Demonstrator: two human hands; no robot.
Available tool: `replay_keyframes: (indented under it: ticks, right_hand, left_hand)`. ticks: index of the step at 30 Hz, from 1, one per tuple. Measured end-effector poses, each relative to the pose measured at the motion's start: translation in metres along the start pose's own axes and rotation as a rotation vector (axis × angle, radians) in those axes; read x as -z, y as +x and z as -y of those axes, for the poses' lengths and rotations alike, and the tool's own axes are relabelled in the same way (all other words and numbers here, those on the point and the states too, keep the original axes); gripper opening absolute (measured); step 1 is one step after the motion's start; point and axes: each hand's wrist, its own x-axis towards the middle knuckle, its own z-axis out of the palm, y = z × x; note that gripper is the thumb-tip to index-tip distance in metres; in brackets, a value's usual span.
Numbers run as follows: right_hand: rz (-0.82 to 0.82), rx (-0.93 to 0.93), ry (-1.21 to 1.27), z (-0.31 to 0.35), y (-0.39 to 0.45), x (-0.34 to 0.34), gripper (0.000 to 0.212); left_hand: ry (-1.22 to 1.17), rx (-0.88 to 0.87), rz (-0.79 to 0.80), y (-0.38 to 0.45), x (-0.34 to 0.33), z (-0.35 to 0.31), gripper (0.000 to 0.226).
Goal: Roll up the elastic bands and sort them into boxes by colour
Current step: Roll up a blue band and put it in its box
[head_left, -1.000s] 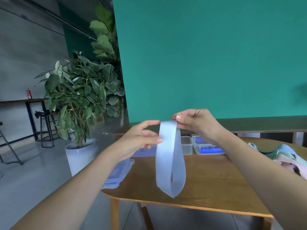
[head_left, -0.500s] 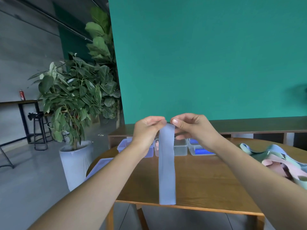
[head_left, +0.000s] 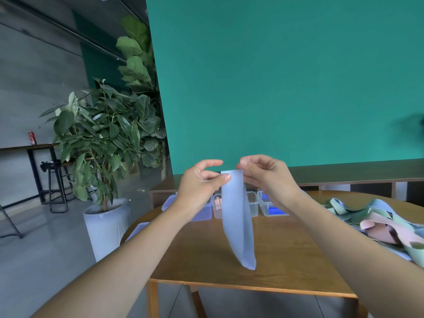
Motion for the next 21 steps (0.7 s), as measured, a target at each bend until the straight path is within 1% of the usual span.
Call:
replay_keyframes:
  ticks: [3, 6, 8, 13, 17, 21]
  right_hand:
    - [0.016, 0.01, -0.088, 0.001, 0.002, 0.003, 0.017]
    - [0.044, 0.034, -0.141, 0.007, 0.0, 0.006, 0.021]
    - [0.042, 0.068, -0.209, 0.012, -0.001, 0.008, 0.021]
    - [0.024, 0.091, -0.386, 0.03, -0.007, 0.01, 0.012]
    - [0.067, 0.071, -0.388, 0.043, -0.016, 0.011, 0.014]
    - [0.137, -0.048, -0.443, 0.048, -0.024, 0.014, 0.02]
  left_hand:
    - [0.094, -0.027, -0.016, 0.001, -0.001, 0.0, 0.029]
    - [0.164, -0.091, -0.047, 0.001, -0.005, -0.003, 0.011]
    - [0.197, -0.122, -0.061, 0.001, -0.007, -0.008, 0.003]
    - [0.277, -0.181, -0.066, -0.001, -0.01, -0.022, 0.004]
    - [0.216, -0.13, 0.023, -0.012, -0.007, -0.035, 0.01]
    - [0.258, -0.069, 0.103, -0.023, -0.002, -0.042, 0.013]
